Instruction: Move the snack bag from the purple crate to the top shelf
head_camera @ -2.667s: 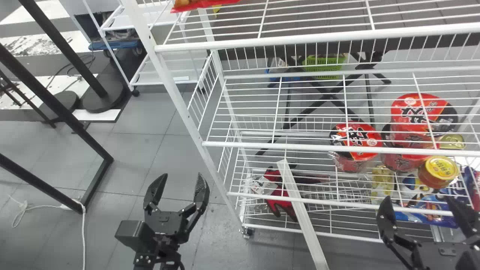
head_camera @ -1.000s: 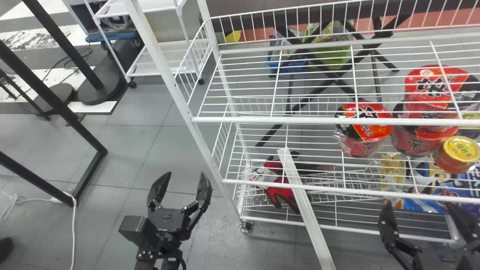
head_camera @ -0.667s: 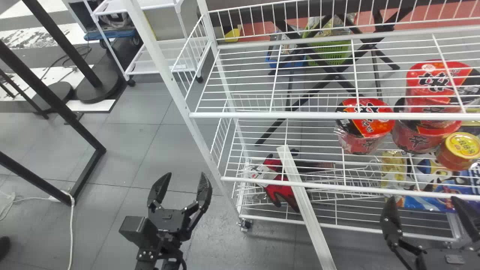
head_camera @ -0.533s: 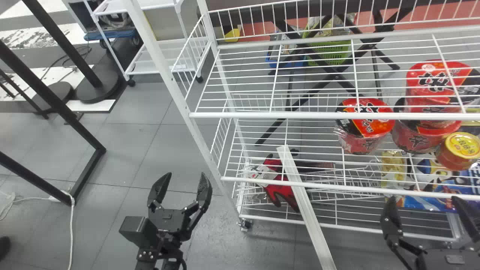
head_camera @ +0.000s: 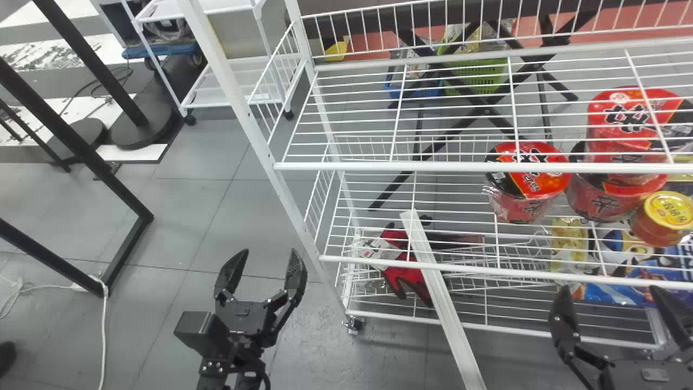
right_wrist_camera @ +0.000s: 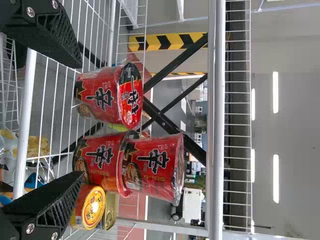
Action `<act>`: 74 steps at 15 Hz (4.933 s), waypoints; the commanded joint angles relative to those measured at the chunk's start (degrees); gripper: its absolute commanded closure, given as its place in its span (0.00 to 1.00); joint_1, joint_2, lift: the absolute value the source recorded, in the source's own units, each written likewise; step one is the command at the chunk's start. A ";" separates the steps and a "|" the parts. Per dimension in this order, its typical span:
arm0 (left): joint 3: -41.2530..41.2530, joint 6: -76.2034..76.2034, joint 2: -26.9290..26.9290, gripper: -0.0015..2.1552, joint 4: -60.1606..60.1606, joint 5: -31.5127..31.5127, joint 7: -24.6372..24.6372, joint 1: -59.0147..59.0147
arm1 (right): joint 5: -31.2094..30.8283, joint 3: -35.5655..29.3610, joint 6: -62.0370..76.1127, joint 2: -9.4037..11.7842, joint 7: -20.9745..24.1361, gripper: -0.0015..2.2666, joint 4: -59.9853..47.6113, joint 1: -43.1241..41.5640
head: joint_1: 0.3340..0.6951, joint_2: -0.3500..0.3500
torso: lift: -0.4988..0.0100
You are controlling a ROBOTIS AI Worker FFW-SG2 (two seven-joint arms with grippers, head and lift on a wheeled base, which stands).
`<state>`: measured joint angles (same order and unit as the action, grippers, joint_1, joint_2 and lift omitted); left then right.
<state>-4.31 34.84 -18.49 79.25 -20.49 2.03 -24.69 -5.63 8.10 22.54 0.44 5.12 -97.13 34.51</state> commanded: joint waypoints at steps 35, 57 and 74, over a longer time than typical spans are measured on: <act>-5.98 2.11 -2.34 0.06 -5.51 -3.94 -0.19 5.71 | 47.56 -60.48 -90.36 -0.49 -1.25 0.04 -59.40 14.89 | 1.00 0.27 | 0.09; -10.02 3.16 -3.57 0.06 -6.39 -3.77 -0.45 6.76 | 49.75 -83.95 -104.42 -0.49 6.22 0.07 -19.94 -5.85 | 1.00 0.00 | 0.09; -10.02 3.69 -3.83 0.06 -6.31 -3.50 -0.54 6.06 | 42.20 -67.69 -83.15 -0.49 5.43 0.07 7.92 -7.52 | 1.00 0.00 | 0.09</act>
<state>-14.30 38.40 -22.35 72.95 -23.99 1.49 -18.63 37.30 -60.51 -61.75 0.44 11.27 -91.07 27.43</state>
